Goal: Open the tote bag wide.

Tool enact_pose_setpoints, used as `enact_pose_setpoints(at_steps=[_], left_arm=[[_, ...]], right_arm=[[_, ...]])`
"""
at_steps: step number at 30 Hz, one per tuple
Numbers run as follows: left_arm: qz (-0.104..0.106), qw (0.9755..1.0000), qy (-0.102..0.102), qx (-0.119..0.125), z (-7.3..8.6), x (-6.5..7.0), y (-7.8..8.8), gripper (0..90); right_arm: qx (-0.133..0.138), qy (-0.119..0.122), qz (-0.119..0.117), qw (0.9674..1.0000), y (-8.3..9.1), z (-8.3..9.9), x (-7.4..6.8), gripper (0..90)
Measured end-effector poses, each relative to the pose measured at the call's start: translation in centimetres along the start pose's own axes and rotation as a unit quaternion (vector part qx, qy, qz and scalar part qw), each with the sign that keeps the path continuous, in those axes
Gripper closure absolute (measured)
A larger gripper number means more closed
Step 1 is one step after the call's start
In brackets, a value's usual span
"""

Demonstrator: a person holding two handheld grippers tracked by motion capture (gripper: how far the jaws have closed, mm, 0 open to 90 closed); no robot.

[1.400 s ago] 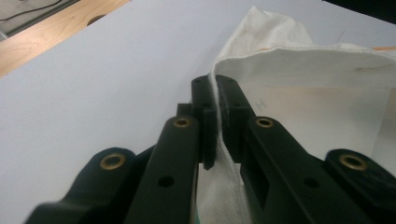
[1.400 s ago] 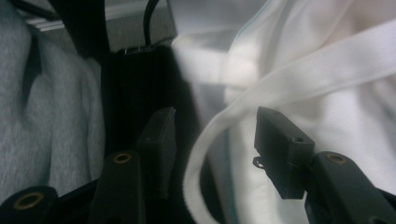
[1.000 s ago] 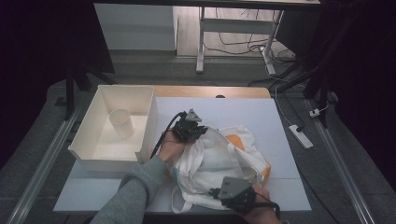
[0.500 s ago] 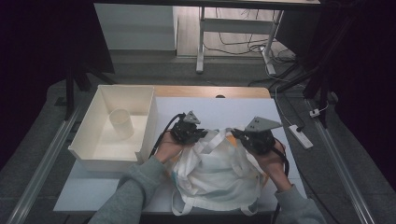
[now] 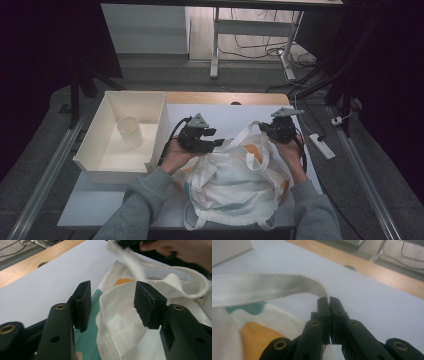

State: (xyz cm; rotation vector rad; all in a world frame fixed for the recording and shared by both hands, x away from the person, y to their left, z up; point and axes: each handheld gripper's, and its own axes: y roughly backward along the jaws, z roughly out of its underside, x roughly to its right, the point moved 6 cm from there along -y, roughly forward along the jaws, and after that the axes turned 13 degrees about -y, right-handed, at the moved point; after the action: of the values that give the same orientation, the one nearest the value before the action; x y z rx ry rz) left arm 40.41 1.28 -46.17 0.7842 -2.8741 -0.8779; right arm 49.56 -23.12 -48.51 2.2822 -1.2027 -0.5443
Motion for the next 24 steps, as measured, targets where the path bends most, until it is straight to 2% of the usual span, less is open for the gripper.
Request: enact_pose_setpoints(at_steps=[2, 4, 7, 8, 10, 12, 14, 16, 20, 24], left_arm=[[-0.003, 1.0, -0.003, 0.004, -0.2, 0.1, 0.5, 45.8], [-0.002, 0.9999, -0.006, 0.009, -0.4, 0.2, 0.9, 45.4], [0.0, 0.9999, -0.009, 0.01, -0.6, 0.5, 1.2, 44.3], [-0.001, 0.9999, -0.011, 0.008, -0.6, 0.6, 1.1, 43.9], [0.0, 0.9999, -0.016, 0.004, -0.6, 0.8, 1.0, 43.5], [0.003, 0.9998, -0.019, 0.002, -0.7, 1.0, 1.0, 43.4], [0.006, 0.9997, -0.024, 0.001, -0.7, 1.2, 0.9, 43.4], [0.009, 0.9996, -0.026, 0.001, -0.7, 1.3, 0.9, 43.3], [0.013, 0.9994, -0.033, -0.004, -0.8, 1.6, 0.7, 43.2], [0.024, 0.9985, -0.047, -0.011, -0.8, 2.2, 0.4, 43.6]], right_arm=[[-0.015, -0.002, 0.012, 0.9998, -1.0, 0.6, 1.1, 88.1], [-0.025, -0.015, 0.011, 0.9995, -1.7, 1.2, 2.0, 88.0], [-0.034, -0.021, 0.015, 0.9991, -2.3, 1.9, 2.9, 85.9], [-0.038, -0.02, 0.013, 0.999, -2.4, 2.1, 3.0, 82.5], [-0.045, -0.004, 0.013, 0.9989, -2.4, 2.3, 2.9, 67.6], [-0.029, 0.0, 0.023, 0.9993, -1.6, 1.8, 2.6, 57.2], [-0.007, -0.015, 0.006, 0.9998, 0.0, 0.8, 2.1, 48.3], [0.012, -0.016, -0.005, 0.9998, 1.7, -0.1, 1.3, 44.8], [0.025, 0.001, -0.034, 0.9991, 4.3, -0.7, -1.0, 41.2], [0.019, 0.027, -0.058, 0.9978, 5.5, -0.4, -4.0, 40.6]])
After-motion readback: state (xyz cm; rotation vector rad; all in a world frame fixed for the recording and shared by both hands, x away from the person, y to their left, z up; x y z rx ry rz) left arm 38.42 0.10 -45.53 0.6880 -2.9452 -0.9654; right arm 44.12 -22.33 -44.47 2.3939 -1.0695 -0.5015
